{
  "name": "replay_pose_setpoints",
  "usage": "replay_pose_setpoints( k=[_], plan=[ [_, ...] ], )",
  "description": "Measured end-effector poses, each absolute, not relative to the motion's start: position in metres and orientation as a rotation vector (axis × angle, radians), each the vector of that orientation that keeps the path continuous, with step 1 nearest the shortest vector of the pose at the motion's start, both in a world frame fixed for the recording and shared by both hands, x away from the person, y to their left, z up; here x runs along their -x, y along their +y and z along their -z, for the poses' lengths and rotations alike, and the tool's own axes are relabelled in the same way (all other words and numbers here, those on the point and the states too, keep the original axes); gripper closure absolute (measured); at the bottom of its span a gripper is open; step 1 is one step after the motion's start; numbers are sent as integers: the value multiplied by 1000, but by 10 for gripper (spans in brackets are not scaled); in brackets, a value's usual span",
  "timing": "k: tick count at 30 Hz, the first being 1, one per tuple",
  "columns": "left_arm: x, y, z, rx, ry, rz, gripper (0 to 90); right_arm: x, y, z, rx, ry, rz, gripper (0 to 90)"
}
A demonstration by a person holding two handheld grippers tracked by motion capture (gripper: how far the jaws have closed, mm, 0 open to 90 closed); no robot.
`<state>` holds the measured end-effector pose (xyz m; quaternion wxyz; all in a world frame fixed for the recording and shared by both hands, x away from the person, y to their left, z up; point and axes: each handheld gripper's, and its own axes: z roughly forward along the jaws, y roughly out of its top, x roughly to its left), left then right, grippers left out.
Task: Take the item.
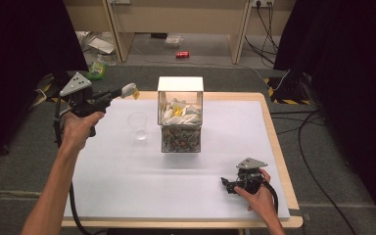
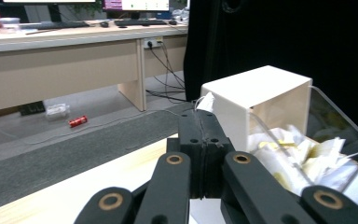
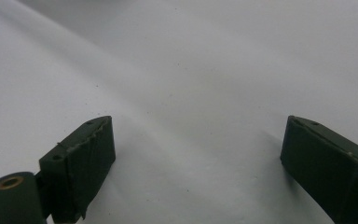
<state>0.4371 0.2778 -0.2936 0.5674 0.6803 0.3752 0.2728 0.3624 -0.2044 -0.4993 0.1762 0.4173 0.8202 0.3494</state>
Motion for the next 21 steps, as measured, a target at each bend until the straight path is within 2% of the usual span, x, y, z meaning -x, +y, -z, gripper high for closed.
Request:
replay_pose_setpoints(
  k=[21],
  plan=[
    [-452, 291, 341, -1619, 964, -630, 893, -362, -204, 499, -1182, 2323, -989, 108]
  ],
)
